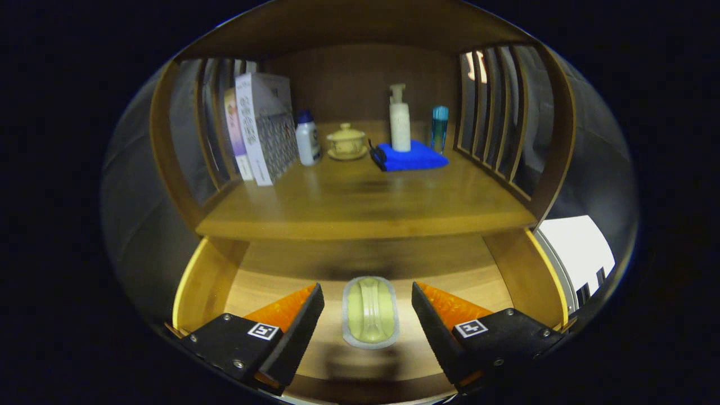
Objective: Pull open the drawer, take out the items inside it, and place them on the countertop above the cabinet.
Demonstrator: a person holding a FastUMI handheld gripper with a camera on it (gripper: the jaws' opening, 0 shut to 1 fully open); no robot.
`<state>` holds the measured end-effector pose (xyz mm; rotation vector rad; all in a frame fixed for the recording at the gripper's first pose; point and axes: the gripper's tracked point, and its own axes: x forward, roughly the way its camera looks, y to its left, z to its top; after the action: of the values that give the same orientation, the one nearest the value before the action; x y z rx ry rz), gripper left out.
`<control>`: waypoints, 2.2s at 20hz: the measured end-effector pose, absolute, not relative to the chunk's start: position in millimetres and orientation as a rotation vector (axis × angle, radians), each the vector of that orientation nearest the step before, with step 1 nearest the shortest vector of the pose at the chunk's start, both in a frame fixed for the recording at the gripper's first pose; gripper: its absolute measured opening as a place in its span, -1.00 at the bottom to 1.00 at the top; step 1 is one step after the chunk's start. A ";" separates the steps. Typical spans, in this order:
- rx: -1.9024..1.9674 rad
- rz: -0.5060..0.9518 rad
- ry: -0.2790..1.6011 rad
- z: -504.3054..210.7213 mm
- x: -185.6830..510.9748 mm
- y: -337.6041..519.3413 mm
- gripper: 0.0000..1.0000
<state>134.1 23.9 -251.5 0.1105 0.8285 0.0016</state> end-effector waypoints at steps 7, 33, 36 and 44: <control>0.059 -0.021 0.965 -294.3 132.0 30.5 0.65; 0.134 -0.065 0.685 -197.1 143.6 12.0 -0.78; 0.131 -0.064 0.627 -179.1 172.8 6.8 -0.78; 0.230 -0.053 0.482 -166.7 269.0 -5.6 -0.73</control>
<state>269.0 -5.6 -166.7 0.2304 0.4816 -0.0530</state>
